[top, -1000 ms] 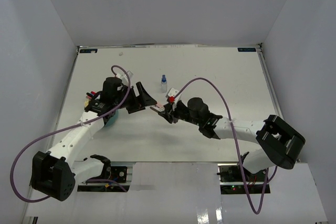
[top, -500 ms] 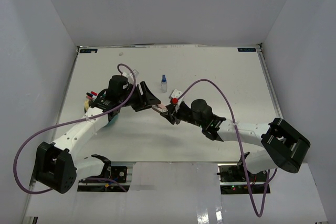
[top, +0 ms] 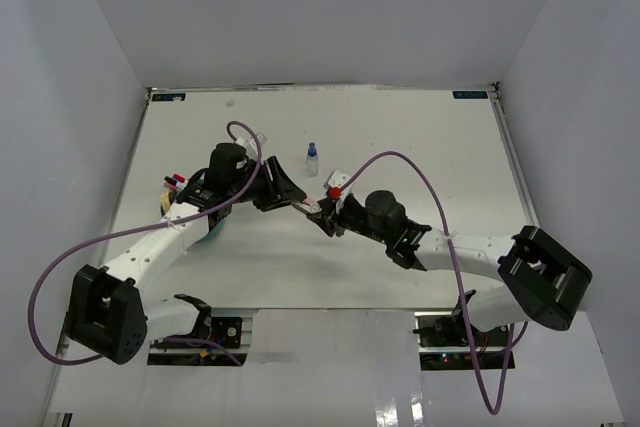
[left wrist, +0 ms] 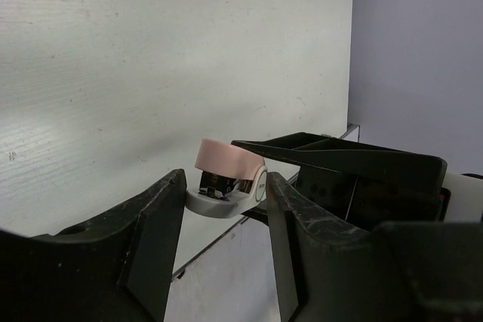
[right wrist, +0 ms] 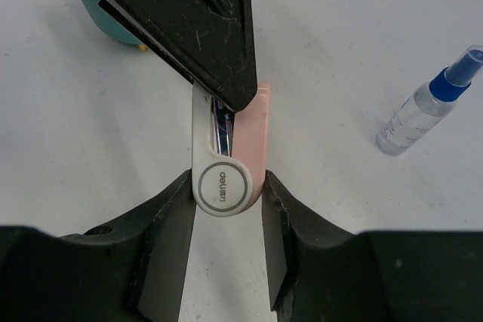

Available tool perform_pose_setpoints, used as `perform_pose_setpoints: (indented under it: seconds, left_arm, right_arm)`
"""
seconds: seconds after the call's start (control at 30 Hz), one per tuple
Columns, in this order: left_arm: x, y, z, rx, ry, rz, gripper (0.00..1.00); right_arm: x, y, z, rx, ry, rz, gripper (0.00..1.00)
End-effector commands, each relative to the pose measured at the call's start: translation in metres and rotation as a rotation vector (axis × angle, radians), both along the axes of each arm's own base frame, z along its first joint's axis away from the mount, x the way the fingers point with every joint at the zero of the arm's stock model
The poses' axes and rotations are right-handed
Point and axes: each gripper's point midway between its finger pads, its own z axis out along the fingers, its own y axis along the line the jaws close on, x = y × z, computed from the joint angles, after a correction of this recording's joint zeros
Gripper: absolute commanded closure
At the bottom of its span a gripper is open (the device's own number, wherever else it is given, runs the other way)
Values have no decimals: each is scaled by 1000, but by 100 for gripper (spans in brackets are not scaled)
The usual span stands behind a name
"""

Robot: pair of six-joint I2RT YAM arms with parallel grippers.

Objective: Sort the stationery into containers
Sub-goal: Place the stapler in the storage box.

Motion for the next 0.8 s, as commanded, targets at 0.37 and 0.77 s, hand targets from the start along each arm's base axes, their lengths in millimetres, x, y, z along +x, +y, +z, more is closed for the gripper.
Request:
perform_pose_setpoints:
  seconds: [0.37, 0.77]
  left_arm:
    - [-3, -13, 7, -45, -14, -50, 43]
    - [-5, -15, 10, -73, -24, -59, 71]
  right_arm:
    - [1, 1, 36, 110, -74, -10, 58]
    - [-1, 2, 34, 122, -63, -1, 54]
